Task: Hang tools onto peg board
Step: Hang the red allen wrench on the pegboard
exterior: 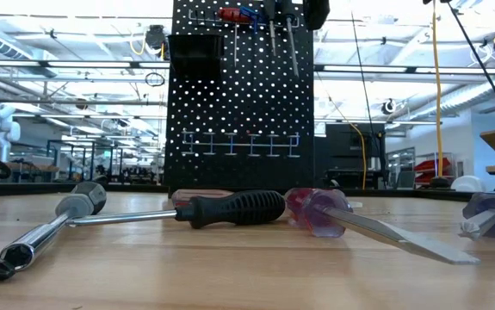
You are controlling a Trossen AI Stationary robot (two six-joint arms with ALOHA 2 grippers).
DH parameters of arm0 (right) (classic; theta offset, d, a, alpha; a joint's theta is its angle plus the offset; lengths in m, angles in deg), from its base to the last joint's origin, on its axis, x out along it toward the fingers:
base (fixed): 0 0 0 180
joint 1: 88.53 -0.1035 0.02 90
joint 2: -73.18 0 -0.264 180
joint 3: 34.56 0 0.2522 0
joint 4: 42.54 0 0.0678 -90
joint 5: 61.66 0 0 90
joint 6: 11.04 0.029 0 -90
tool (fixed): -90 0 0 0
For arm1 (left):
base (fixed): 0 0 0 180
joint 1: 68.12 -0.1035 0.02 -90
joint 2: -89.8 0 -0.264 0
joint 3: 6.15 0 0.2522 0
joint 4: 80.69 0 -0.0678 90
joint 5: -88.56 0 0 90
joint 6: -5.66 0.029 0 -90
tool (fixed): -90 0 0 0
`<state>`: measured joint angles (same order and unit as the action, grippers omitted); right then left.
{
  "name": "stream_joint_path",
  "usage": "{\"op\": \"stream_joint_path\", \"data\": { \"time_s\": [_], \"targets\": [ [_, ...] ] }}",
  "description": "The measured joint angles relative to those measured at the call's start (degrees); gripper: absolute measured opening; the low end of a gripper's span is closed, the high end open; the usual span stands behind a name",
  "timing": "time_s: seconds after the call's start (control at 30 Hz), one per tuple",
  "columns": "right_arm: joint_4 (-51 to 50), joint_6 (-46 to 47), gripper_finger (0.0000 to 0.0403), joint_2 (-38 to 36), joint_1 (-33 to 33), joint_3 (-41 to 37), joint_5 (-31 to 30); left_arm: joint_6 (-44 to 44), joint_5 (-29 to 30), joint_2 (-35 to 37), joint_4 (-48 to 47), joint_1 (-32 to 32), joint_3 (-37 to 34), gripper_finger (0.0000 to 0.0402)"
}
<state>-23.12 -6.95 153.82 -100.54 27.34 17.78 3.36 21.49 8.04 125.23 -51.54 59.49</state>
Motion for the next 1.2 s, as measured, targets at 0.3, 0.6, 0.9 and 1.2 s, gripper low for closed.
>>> {"op": "stream_joint_path", "data": {
  "time_s": [0.3,0.6,0.9,1.2],
  "targets": [
    [1.2,0.62,0.0002,-0.17,0.04,-0.04,-0.39,-0.4,2.2,0.0,-3.13,-0.43,0.07,0.0062],
    [1.38,0.86,0.0001,-0.89,-0.07,-0.04,-1.88,-0.38,3.45,0.0,-4.42,-0.32,0.07,0.0087],
    [1.23,0.86,0.0,-0.9,-0.04,-0.04,-2.06,1.57,4.35,0.0,-3.89,-0.32,0.04,0.0054],
    [0.98,-0.25,0.0014,-0.9,-0.04,-0.04,-5.26,1.28,5.44,0.07,-3.82,-0.32,0.03,0.0003]
  ]
}}
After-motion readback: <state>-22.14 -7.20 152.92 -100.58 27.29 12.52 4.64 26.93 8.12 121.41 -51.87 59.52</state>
